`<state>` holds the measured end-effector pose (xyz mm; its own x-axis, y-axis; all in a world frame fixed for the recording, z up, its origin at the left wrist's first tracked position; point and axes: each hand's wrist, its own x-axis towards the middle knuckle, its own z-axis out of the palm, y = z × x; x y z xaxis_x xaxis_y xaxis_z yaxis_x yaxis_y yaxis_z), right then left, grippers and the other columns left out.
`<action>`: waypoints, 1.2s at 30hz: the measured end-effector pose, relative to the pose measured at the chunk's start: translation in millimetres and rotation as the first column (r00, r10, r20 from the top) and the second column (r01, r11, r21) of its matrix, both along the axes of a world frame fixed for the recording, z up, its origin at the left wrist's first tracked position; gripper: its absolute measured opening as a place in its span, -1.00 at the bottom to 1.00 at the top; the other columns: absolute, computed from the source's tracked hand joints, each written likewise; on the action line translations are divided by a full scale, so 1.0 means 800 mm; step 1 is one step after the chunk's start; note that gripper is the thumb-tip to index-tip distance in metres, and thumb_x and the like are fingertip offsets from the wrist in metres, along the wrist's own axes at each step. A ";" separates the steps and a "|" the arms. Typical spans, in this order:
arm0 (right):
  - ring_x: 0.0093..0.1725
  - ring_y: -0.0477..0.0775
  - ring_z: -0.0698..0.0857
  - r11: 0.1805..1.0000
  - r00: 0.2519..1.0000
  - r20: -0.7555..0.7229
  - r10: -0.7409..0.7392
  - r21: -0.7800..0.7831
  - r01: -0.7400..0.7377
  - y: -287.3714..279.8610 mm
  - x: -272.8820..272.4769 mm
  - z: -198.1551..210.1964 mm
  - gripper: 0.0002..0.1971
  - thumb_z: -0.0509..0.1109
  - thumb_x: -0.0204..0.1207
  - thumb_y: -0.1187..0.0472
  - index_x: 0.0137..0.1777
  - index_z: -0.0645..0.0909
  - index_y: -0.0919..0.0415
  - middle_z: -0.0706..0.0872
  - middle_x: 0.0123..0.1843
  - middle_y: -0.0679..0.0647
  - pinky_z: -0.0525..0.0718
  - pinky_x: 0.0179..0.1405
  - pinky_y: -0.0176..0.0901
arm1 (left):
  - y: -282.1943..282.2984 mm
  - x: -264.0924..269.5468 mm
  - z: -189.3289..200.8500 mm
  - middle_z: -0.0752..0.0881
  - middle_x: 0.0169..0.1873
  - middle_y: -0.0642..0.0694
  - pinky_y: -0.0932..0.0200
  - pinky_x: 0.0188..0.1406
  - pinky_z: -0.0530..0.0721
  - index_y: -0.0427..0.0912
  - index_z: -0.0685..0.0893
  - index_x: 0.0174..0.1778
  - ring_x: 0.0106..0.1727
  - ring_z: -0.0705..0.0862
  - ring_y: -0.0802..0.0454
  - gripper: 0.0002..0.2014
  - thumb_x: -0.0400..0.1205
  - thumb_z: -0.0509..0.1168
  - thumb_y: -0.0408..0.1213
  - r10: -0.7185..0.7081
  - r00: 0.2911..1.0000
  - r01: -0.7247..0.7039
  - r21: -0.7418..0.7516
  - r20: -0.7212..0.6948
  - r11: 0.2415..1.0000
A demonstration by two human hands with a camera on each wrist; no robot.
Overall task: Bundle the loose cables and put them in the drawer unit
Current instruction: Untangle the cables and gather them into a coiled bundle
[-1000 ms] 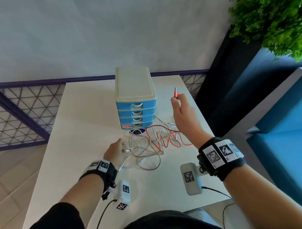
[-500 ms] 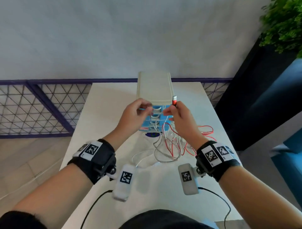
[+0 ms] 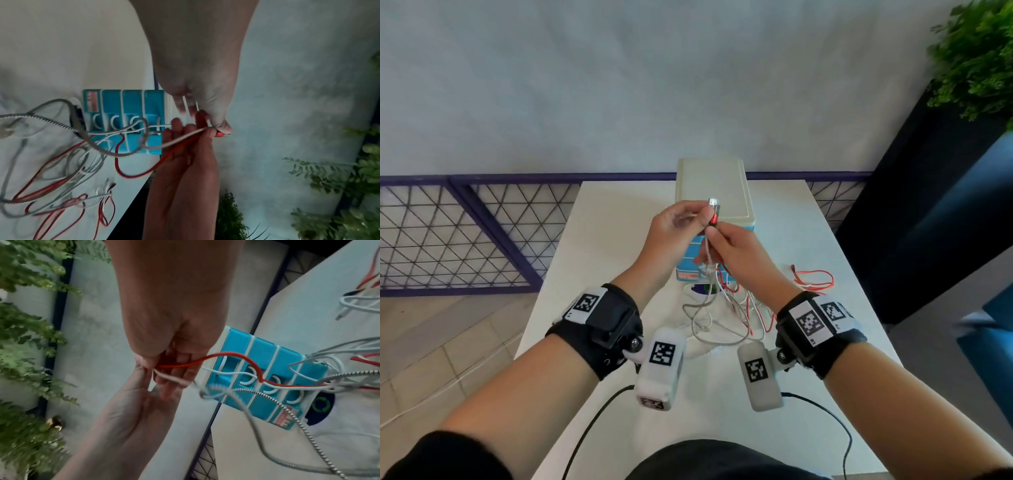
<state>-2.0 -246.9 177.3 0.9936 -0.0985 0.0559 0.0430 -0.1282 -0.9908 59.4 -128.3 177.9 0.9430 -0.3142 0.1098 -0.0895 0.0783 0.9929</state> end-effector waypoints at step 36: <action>-0.59 -0.07 0.30 0.816 0.906 -0.010 -0.424 -0.439 0.377 -0.101 -0.021 0.004 -0.75 0.12 0.70 0.18 -0.16 0.56 0.15 0.38 -0.52 -0.06 0.27 -0.56 -0.23 | 0.137 0.008 -0.154 0.69 -0.63 -0.10 0.00 0.28 0.55 -0.32 0.56 -0.21 -0.41 0.81 0.03 -0.69 0.77 0.01 -0.32 0.232 0.718 -0.298 0.011 -0.656 0.955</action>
<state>-19.2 -327.8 180.6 0.8735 -0.4797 0.0834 -0.2020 -0.5128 -0.8344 66.0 -18.9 54.9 0.8399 -0.0608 -0.5394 0.5369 0.2398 0.8089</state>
